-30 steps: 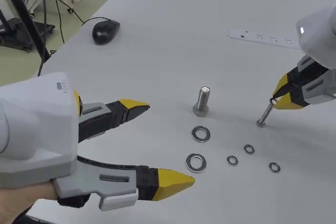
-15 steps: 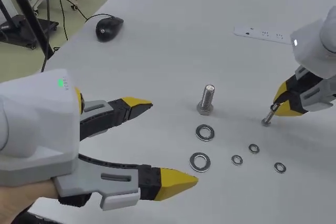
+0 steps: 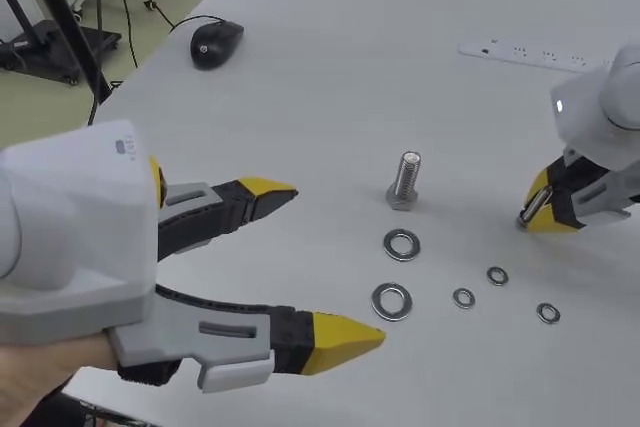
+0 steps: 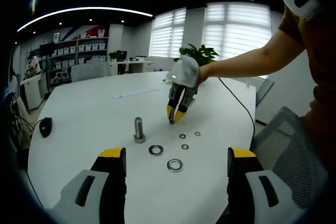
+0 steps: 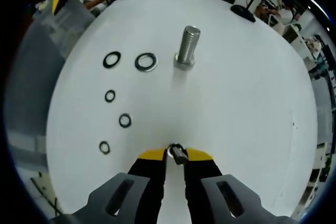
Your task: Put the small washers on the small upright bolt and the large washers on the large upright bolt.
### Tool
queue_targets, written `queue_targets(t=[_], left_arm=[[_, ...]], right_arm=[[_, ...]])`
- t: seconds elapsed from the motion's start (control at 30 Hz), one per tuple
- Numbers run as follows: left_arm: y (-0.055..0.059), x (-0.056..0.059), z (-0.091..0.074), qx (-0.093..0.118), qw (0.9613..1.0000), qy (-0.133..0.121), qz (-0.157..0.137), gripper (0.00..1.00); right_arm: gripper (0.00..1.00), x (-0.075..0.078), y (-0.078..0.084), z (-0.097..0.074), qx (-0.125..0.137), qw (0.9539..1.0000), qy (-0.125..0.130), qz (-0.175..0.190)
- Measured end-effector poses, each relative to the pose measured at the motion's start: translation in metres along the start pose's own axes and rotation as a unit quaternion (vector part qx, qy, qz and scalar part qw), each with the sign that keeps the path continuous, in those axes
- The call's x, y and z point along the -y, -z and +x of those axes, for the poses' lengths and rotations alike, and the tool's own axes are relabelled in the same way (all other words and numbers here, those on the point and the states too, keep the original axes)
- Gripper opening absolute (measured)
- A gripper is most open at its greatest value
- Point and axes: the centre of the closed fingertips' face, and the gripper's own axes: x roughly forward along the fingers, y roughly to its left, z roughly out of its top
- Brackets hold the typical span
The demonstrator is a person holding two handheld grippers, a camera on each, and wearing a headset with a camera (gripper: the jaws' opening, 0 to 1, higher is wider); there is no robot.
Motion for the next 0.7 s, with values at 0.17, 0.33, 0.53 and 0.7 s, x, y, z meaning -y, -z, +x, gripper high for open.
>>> queue_targets(t=[0.17,0.33,0.53,0.7], left_arm=[[0.001,0.0,0.0,-0.001,1.0,-0.002,-0.001,0.78],[0.002,0.002,0.0,-0.002,1.0,-0.001,0.001,0.78],[-0.003,0.005,-0.002,0.002,1.0,-0.001,0.007,0.78],[-0.006,0.009,-0.005,0.003,0.9999,-0.003,0.014,0.78]], right_arm=[[0.16,-0.001,0.0,-0.001,0.01,0.9999,0.002,0.005],[0.16,-0.002,0.004,-0.011,0.008,0.9998,0.013,0.011],[0.15,-0.016,0.015,-0.021,0.003,0.9994,0.011,0.032],[0.15,-0.035,0.02,-0.024,0.0,0.9992,0.003,0.04]])
